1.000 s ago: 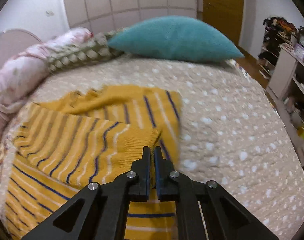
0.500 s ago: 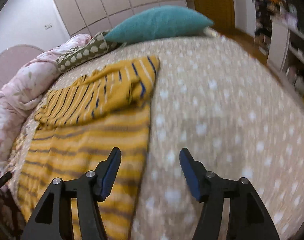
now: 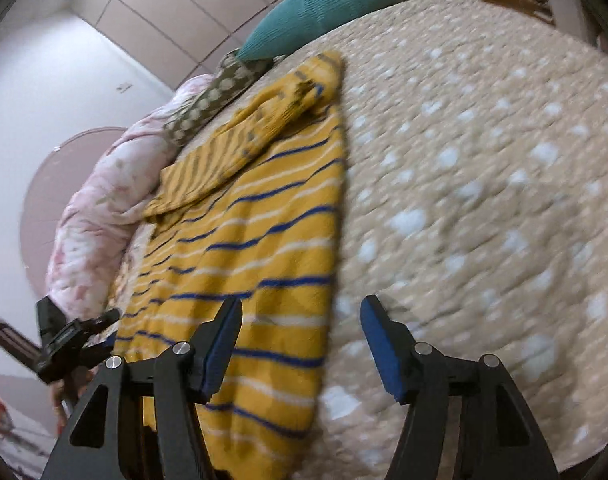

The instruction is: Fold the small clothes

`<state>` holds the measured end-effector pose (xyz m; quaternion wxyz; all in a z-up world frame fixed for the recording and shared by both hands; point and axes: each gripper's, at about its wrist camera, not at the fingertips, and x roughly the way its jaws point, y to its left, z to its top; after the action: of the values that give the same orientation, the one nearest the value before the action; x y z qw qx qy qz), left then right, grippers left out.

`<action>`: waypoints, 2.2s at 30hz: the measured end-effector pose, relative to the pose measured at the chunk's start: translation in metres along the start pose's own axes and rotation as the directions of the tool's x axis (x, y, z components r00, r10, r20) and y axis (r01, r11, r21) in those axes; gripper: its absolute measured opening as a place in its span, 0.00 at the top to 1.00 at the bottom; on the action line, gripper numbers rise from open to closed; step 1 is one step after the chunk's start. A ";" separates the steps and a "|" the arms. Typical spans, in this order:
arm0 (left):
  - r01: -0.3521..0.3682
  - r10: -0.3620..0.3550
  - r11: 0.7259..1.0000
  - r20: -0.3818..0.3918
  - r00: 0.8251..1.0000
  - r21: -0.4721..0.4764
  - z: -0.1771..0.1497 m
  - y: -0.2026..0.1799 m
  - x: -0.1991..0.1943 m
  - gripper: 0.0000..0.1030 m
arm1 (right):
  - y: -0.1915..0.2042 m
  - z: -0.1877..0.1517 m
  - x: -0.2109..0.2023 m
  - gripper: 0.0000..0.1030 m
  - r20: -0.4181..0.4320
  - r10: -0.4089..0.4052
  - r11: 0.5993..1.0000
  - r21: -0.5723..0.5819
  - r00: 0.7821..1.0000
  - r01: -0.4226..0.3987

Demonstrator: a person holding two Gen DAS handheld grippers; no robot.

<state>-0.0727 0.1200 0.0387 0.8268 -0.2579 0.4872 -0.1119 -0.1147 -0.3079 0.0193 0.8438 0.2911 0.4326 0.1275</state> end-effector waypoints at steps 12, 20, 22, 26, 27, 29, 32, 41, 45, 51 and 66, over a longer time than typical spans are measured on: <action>0.072 -0.072 0.997 -0.004 0.997 -0.010 -0.058 -0.003 -0.021 0.75 | 0.004 -0.035 0.008 0.39 -0.085 0.280 0.958 0.093 0.956 -0.272; 0.023 -0.023 0.999 -0.014 1.000 0.023 -0.082 -0.013 -0.022 0.75 | 0.017 -0.061 0.014 0.40 -0.131 0.291 0.955 0.088 0.948 -0.282; -0.016 0.017 0.999 -0.013 1.000 0.029 -0.082 -0.018 -0.021 0.75 | 0.022 -0.066 0.015 0.43 -0.136 0.289 0.956 0.084 0.947 -0.280; -0.091 0.091 0.996 -0.009 0.996 0.013 -0.080 -0.019 -0.026 0.92 | 0.031 -0.076 0.029 0.72 -0.180 0.261 0.965 0.078 0.948 -0.251; -0.087 0.087 0.996 -0.005 0.996 -0.011 -0.079 -0.015 -0.030 0.92 | 0.031 -0.076 0.031 0.85 -0.184 0.242 0.970 0.075 0.953 -0.232; -0.091 0.092 0.995 0.029 0.995 -0.046 -0.073 -0.010 -0.044 0.92 | 0.030 -0.075 0.030 0.89 -0.181 0.218 0.975 0.075 0.959 -0.208; -0.066 0.070 0.996 0.084 0.994 -0.054 -0.067 -0.010 -0.070 0.92 | 0.042 -0.074 0.022 0.90 -0.176 0.174 0.984 0.000 0.969 -0.176; -0.070 0.061 0.995 0.132 0.989 0.068 -0.093 -0.039 -0.115 0.93 | 0.076 -0.089 -0.027 0.91 -0.215 0.182 0.954 -0.196 0.959 -0.225; -0.111 0.103 0.991 0.114 0.988 0.069 -0.106 -0.032 -0.111 0.93 | 0.073 -0.096 -0.032 0.91 -0.226 0.174 0.953 -0.205 0.958 -0.222; -0.131 0.123 0.990 0.136 0.983 0.051 -0.078 -0.031 -0.103 0.93 | 0.091 -0.078 -0.016 0.91 -0.224 0.172 0.946 -0.235 0.959 -0.225; -0.201 0.191 0.979 0.205 0.960 0.031 0.126 -0.085 -0.012 0.92 | 0.152 0.104 0.039 0.91 0.044 0.059 0.942 -0.333 0.997 -0.041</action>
<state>0.0362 0.0935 0.1426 0.8851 -0.1971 0.4213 -0.0155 -0.0023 -0.2075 0.1325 0.8885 0.1592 0.3746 0.2119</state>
